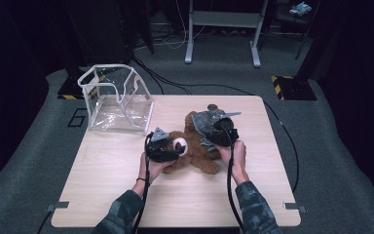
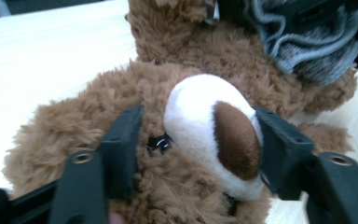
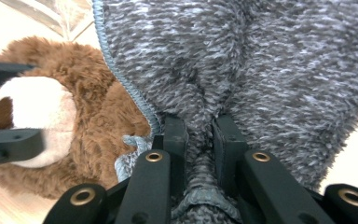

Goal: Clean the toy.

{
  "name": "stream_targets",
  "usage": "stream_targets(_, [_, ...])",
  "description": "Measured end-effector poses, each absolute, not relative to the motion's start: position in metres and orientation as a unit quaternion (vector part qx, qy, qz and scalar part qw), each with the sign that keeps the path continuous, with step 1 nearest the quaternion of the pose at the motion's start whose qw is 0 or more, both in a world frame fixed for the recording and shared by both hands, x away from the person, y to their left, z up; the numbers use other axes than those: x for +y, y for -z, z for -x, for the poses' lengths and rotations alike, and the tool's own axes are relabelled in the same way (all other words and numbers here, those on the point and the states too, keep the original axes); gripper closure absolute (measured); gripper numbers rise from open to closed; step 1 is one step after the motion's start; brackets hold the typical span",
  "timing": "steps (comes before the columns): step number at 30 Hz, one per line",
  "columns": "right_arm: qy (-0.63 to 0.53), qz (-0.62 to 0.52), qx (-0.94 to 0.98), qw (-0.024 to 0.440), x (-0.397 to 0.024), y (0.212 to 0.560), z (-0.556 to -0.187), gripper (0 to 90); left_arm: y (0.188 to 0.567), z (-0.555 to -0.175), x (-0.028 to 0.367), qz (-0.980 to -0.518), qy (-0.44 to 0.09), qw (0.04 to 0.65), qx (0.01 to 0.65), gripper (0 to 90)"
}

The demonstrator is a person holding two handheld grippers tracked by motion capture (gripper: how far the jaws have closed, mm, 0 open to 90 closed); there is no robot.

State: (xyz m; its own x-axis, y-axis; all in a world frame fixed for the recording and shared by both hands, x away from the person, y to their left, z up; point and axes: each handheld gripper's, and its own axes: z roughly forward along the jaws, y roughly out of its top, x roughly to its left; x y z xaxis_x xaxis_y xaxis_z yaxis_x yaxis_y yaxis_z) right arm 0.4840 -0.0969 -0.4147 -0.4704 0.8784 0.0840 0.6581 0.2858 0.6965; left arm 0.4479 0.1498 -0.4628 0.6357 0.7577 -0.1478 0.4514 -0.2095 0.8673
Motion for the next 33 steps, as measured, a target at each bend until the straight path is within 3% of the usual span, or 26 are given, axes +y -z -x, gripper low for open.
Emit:
stream_targets(9, [-0.349, -0.493, 0.782, 0.152, -0.104, 0.42, -0.48, 78.5, 0.454, -0.435, 0.164, -0.74, -0.157, 0.494, 0.429, 23.8])
stream_targets(13, [-0.349, -0.495, 0.78, 0.155, -0.104, 0.421, -0.479, 78.5, 0.457, -0.429, 0.178, -0.725, -0.149, 0.494, 0.456, 22.3])
stream_targets(19, [-0.35, -0.488, 0.783, 0.163, -0.104, 0.421, -0.477, 78.5, 0.482, -0.424, 0.189, -0.741, -0.114, 0.462, 0.474, 22.1])
stream_targets(24, [-0.352, -0.486, 0.782, 0.168, -0.103, 0.419, -0.474, 78.5, 0.501, -0.419, 0.19, -0.749, -0.091, 0.451, 0.478, 29.1])
stream_targets(33, [-0.373, -0.46, 0.786, 0.18, -0.097, 0.402, -0.463, 78.5, 0.512, -0.414, 0.187, -0.76, -0.083, 0.447, 0.465, 56.4])
